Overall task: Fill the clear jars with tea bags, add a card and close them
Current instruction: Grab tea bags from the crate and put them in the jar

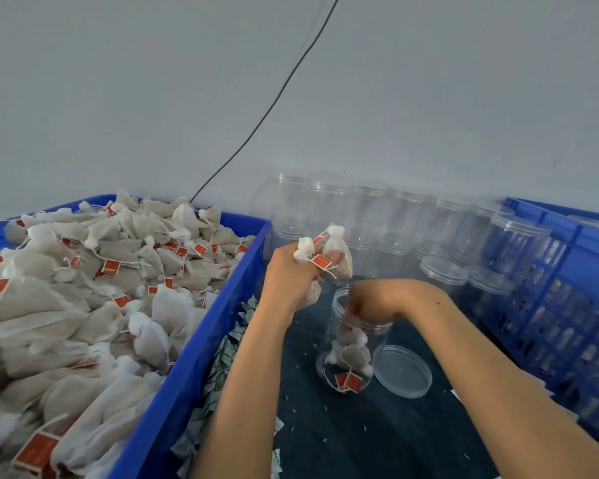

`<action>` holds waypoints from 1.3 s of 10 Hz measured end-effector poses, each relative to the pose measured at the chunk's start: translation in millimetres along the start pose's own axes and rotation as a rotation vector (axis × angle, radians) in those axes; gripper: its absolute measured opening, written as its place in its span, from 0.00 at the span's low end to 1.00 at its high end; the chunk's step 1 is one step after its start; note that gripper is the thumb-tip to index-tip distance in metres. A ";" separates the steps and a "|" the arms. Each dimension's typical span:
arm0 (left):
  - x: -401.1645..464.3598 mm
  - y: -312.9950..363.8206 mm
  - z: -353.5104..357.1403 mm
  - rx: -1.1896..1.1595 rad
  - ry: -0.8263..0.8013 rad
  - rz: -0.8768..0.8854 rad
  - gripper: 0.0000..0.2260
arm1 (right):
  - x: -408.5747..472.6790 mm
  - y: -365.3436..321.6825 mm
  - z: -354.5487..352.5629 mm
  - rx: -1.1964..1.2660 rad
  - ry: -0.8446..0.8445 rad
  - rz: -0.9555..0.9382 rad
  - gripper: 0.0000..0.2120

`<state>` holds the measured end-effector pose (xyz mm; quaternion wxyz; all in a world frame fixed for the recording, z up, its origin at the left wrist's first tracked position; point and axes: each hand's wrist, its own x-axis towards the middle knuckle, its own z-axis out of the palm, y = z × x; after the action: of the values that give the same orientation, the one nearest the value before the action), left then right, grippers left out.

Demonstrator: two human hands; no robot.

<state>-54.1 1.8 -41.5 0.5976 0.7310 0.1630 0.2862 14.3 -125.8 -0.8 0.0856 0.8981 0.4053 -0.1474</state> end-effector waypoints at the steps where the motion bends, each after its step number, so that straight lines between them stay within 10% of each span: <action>1: 2.2 -1.2 -2.0 -0.019 0.003 0.014 0.12 | 14.7 -11.8 1.4 -0.049 -0.140 0.057 0.15; 3: 0.7 0.0 -0.2 0.007 0.005 0.003 0.15 | 26.3 -22.7 7.6 0.193 -0.315 0.131 0.16; 13: -2.4 4.4 0.4 0.003 -0.053 -0.024 0.10 | -27.0 25.5 -19.3 0.388 0.058 -0.193 0.16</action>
<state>-56.3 -0.9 -37.9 0.6042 0.7371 0.1562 0.2593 20.3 -156.2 27.3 -0.1149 0.8586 0.4559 -0.2043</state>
